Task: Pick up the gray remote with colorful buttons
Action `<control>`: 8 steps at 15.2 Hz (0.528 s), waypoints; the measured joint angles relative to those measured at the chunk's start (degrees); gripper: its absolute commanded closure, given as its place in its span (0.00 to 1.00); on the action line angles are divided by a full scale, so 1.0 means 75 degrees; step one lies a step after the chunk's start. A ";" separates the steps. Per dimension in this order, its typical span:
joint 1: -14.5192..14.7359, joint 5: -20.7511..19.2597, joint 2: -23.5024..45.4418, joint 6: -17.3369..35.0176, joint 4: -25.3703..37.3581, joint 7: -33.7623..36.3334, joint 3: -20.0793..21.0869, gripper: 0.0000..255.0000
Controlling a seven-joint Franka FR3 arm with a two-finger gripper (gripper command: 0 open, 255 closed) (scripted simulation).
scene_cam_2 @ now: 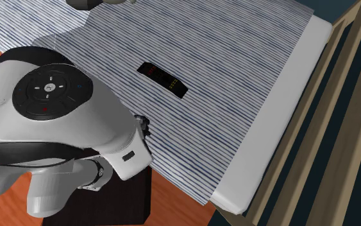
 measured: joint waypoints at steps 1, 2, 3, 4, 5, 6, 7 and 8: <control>0.0025 0.0111 0.0163 0.0043 0.0099 0.0247 0.0181 0.00; 0.0066 0.0236 0.0248 0.0005 0.0196 0.0515 0.0375 0.00; 0.0100 0.0346 0.0285 0.0038 0.0178 0.0744 0.0531 0.00; 0.0112 0.0436 0.0438 0.0067 0.0285 0.0975 0.0694 0.00; 0.0147 0.0552 0.0549 0.0067 0.0379 0.1247 0.0893 0.00; 0.0161 0.0637 0.0675 0.0075 0.0482 0.1478 0.1049 0.00; 0.0188 0.0733 0.0767 0.0069 0.0569 0.1725 0.1220 0.00; 0.0211 0.0830 0.0898 0.0112 0.0650 0.1989 0.1412 0.00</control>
